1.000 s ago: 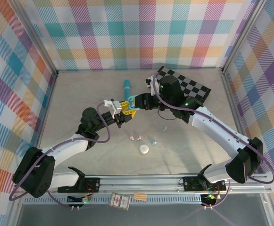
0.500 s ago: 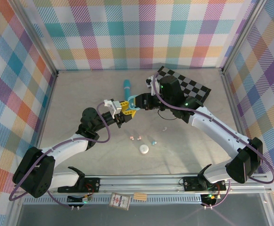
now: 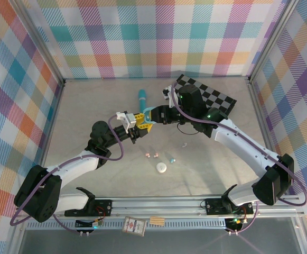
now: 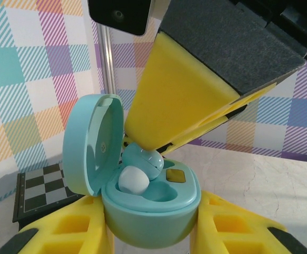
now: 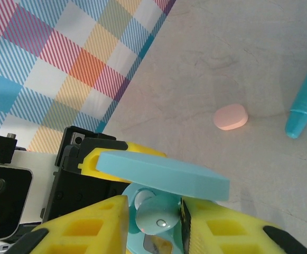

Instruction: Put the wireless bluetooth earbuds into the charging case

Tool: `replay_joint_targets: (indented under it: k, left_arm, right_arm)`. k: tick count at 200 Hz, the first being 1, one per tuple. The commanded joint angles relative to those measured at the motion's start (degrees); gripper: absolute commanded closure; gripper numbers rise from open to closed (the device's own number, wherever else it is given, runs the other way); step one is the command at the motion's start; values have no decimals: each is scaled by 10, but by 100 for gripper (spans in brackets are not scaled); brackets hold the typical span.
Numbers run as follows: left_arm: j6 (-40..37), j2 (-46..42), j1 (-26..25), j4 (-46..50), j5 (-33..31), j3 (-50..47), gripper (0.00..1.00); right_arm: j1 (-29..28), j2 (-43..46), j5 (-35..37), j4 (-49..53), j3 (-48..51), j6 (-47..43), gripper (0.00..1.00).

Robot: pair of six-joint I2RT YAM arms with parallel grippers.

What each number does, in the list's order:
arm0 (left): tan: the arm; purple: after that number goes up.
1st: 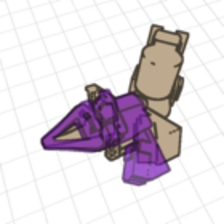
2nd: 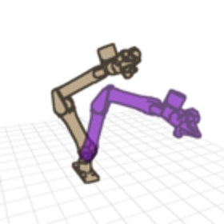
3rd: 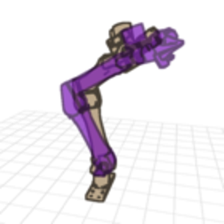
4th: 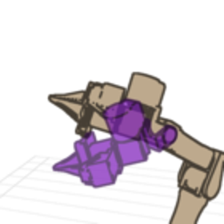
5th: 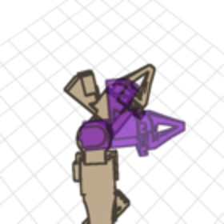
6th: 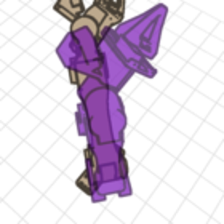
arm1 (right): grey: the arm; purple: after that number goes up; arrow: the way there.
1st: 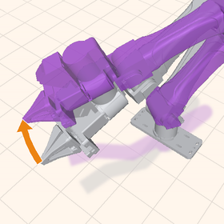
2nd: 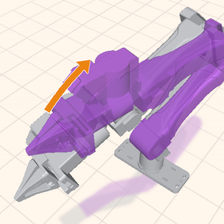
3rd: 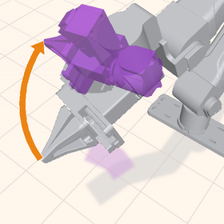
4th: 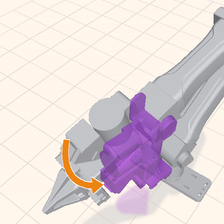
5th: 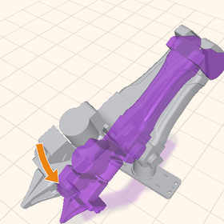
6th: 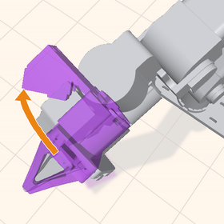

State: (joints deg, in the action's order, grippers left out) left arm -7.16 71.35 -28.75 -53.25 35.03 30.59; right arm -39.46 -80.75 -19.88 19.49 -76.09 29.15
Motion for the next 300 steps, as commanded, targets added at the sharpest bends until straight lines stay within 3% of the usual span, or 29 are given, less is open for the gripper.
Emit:
replay_joint_targets:
  k: [1, 112, 205, 251, 285, 300]
  left_arm:
    - [-7, -4, -5, -40, 11, 15, 72]
    - [-19, -11, -5, -30, 8, 12, 72]
    - [-29, -15, -5, -14, 9, 17, 72]
    - [-29, -16, -5, -12, 16, 24, 72]
    - [-26, -18, -5, -11, 17, 25, 72]
    - [-27, -19, -5, -8, 15, 24, 72]
  right_arm:
    - [-6, -8, -17, 11, -26, -13, 69]
    - [-9, -5, -13, 9, -31, -5, 79]
    - [-7, 8, -47, -7, -20, 12, 79]
    - [-6, 4, -28, 14, -22, 6, 79]
    - [-7, -4, -16, 20, -26, 2, 77]
    - [-7, -5, -14, 22, -26, -1, 70]
